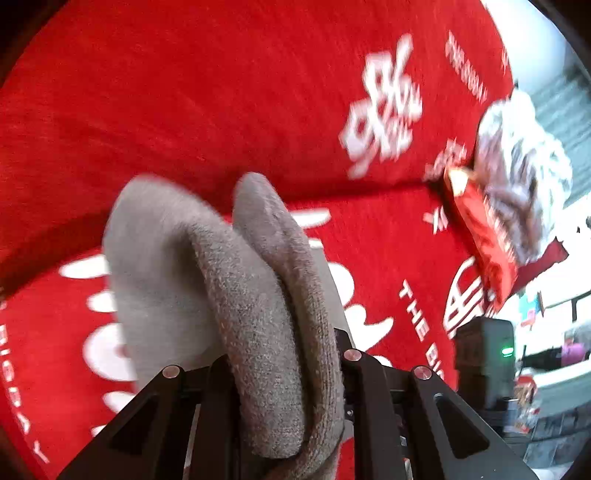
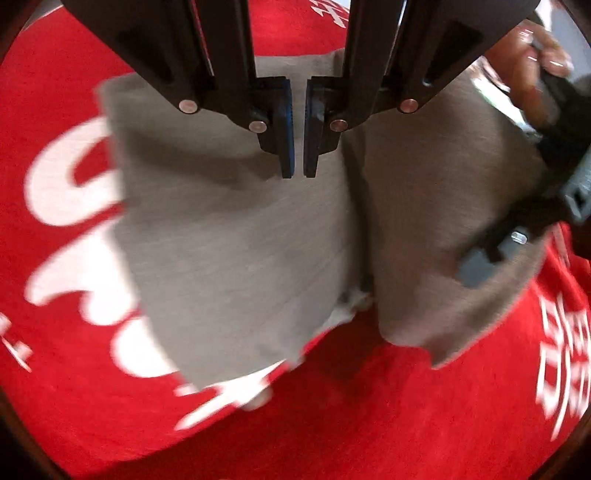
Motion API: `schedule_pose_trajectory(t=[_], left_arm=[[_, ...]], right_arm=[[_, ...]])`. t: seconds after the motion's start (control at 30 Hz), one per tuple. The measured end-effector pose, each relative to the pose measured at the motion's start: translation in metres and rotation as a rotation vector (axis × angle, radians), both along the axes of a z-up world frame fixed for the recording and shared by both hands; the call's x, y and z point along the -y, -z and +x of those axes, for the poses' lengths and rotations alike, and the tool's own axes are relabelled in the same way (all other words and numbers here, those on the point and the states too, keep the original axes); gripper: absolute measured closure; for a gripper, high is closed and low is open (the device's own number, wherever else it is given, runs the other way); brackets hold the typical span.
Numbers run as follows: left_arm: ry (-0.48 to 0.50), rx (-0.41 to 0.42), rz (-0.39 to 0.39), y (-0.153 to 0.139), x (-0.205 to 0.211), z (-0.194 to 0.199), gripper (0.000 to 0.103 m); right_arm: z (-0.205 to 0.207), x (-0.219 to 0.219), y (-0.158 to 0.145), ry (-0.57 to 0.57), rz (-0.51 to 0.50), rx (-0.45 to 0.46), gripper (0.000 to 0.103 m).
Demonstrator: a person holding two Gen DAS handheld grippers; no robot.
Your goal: Fold small clothes
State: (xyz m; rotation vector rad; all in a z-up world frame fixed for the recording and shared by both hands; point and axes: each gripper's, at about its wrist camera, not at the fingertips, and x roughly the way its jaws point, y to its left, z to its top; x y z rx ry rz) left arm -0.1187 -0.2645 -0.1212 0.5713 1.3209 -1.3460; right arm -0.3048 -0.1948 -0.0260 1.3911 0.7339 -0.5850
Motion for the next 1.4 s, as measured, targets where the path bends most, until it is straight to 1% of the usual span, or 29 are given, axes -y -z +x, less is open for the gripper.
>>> schedule_pose_trajectory(t=[0.1, 0.13, 0.17, 0.2, 0.23, 0.27, 0.3, 0.37, 0.43, 0.5, 0.57, 0.63, 0.7, 0.73, 0.77, 0.8, 0.87, 0.93, 0.97, 1.0, 1.03, 1.07, 1.1, 1.17, 1.2, 1.27, 1.3, 1.33, 1.4], left_arm=[[0.022, 0.033, 0.09, 0.035, 0.012, -0.025, 0.084], [0.025, 0.045, 0.117, 0.043, 0.013, -0.03, 0.084], [0.024, 0.055, 0.125, 0.046, 0.012, -0.033, 0.082], [0.023, 0.068, 0.12, 0.045, 0.011, -0.035, 0.077], [0.024, 0.069, 0.106, 0.041, 0.01, -0.038, 0.058], [0.019, 0.071, 0.085, 0.035, 0.006, -0.037, 0.036], [0.01, 0.081, 0.052, 0.028, 0.007, -0.041, 0.031], [0.033, 0.082, -0.019, 0.013, 0.006, -0.043, 0.028], [0.072, 0.087, -0.037, 0.003, 0.015, -0.048, 0.028], [0.055, 0.12, -0.067, -0.009, 0.019, -0.049, 0.028], [0.004, 0.131, -0.096, -0.021, 0.016, -0.039, 0.028], [-0.068, 0.157, -0.089, -0.025, 0.006, -0.018, 0.028], [-0.129, 0.212, -0.045, -0.018, -0.011, 0.005, 0.028], [-0.144, 0.227, -0.021, -0.013, -0.018, 0.014, 0.028], [-0.165, 0.245, 0.023, -0.005, -0.027, 0.026, 0.028], [-0.185, 0.258, 0.062, 0.003, -0.035, 0.036, 0.028], [-0.218, 0.268, 0.128, 0.018, -0.055, 0.053, 0.028], [-0.239, 0.276, 0.175, 0.029, -0.071, 0.062, 0.028], [-0.246, 0.275, 0.188, 0.033, -0.077, 0.064, 0.028], [-0.254, 0.269, 0.198, 0.036, -0.082, 0.064, 0.028], [-0.256, 0.262, 0.198, 0.037, -0.085, 0.064, 0.028], [-0.254, 0.253, 0.196, 0.037, -0.088, 0.063, 0.028], [-0.246, 0.249, 0.192, 0.04, -0.086, 0.056, 0.028], [-0.216, 0.255, 0.186, 0.041, -0.083, 0.046, 0.028], [-0.197, 0.266, 0.186, 0.044, -0.081, 0.042, 0.028], [-0.177, 0.279, 0.189, 0.046, -0.081, 0.039, 0.028], [-0.177, 0.276, 0.191, 0.047, -0.081, 0.038, 0.028], [-0.18, 0.275, 0.19, 0.045, -0.082, 0.039, 0.028], [-0.185, 0.288, 0.189, 0.04, -0.086, 0.042, 0.028]], right_arm=[[-0.023, 0.005, 0.022, 0.052, 0.081, 0.036, 0.096], [-0.022, 0.003, 0.03, 0.065, 0.107, 0.051, 0.095], [-0.026, 0.002, 0.037, 0.068, 0.125, 0.059, 0.095], [-0.028, 0.003, 0.041, 0.064, 0.137, 0.064, 0.095], [-0.023, 0.005, 0.044, 0.062, 0.145, 0.072, 0.095], [-0.023, 0.004, 0.047, 0.059, 0.151, 0.086, 0.095], [-0.022, 0.005, 0.05, 0.058, 0.155, 0.097, 0.095], [-0.027, 0.005, 0.054, 0.071, 0.163, 0.123, 0.095], [-0.031, 0.008, 0.056, 0.104, 0.177, 0.152, 0.095], [-0.034, 0.017, 0.055, 0.145, 0.197, 0.173, 0.095], [-0.046, 0.021, 0.058, 0.205, 0.217, 0.209, 0.095], [-0.062, 0.024, 0.064, 0.304, 0.253, 0.285, 0.084], [-0.077, 0.026, 0.073, 0.405, 0.305, 0.391, 0.058], [-0.079, 0.027, 0.078, 0.431, 0.326, 0.441, 0.053], [-0.081, 0.029, 0.083, 0.456, 0.355, 0.512, 0.041], [-0.083, 0.028, 0.085, 0.466, 0.374, 0.549, 0.036], [-0.085, 0.03, 0.086, 0.451, 0.403, 0.583, 0.036], [-0.074, 0.036, 0.079, 0.371, 0.382, 0.507, 0.036], [-0.062, 0.044, 0.075, 0.32, 0.353, 0.455, 0.043], [-0.052, 0.05, 0.066, 0.253, 0.304, 0.382, 0.071], [-0.043, 0.055, 0.053, 0.171, 0.24, 0.279, 0.087], [-0.034, 0.058, 0.042, 0.11, 0.18, 0.205, 0.088], [-0.027, 0.06, 0.03, 0.064, 0.122, 0.177, 0.088], [-0.025, 0.062, 0.013, 0.022, 0.042, 0.172, 0.088], [-0.025, 0.063, 0.009, 0.014, 0.013, 0.147, 0.088], [-0.027, 0.066, 0.017, 0.001, 0.005, 0.052, 0.088], [-0.025, 0.069, 0.022, -0.012, 0.019, -0.022, 0.087], [-0.025, 0.072, 0.026, -0.021, 0.036, -0.053, 0.086], [-0.029, 0.072, 0.019, -0.014, 0.016, -0.057, 0.086]])
